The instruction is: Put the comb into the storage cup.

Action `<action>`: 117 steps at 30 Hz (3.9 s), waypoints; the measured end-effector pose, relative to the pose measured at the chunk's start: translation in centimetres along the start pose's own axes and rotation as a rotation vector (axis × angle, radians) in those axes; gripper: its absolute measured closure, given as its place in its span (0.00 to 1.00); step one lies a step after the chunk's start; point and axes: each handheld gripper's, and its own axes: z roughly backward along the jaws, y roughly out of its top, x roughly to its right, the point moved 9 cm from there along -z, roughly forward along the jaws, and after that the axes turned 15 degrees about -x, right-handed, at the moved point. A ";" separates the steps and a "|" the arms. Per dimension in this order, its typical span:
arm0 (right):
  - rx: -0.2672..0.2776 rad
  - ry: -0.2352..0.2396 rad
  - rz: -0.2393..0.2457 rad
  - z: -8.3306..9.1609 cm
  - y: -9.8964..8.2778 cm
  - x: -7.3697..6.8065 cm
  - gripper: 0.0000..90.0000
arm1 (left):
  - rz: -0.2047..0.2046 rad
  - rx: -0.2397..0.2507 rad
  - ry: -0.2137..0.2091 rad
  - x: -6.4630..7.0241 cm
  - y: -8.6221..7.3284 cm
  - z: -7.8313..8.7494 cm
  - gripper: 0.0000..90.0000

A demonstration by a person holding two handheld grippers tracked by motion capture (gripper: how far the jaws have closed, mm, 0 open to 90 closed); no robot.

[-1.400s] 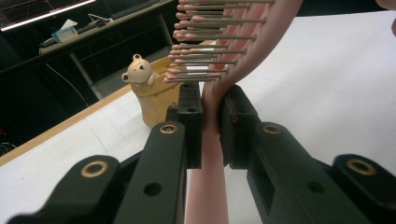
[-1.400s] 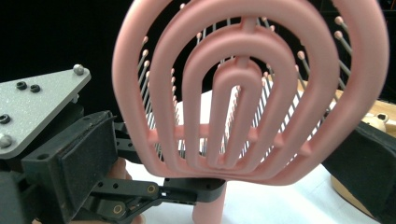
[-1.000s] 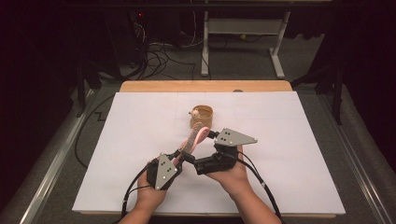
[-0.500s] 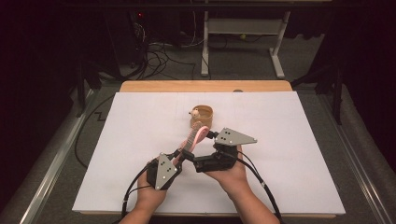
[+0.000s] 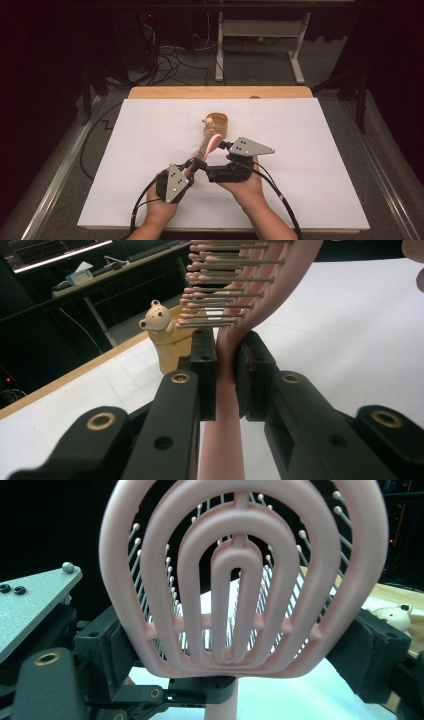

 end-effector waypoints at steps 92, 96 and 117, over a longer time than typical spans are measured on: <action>-0.011 -0.039 -0.042 1.5 0.5 1.4 0.23 | 0.125 -0.014 -0.192 -2.2 -1.6 0.7 0.21; -0.009 -0.043 -0.041 1.7 0.5 1.6 0.23 | 0.137 -0.013 -0.203 -2.4 -2.0 0.7 0.18; -0.011 -0.066 -0.037 2.4 -0.2 2.3 0.23 | 0.206 0.018 -0.191 -4.1 -3.4 0.8 0.12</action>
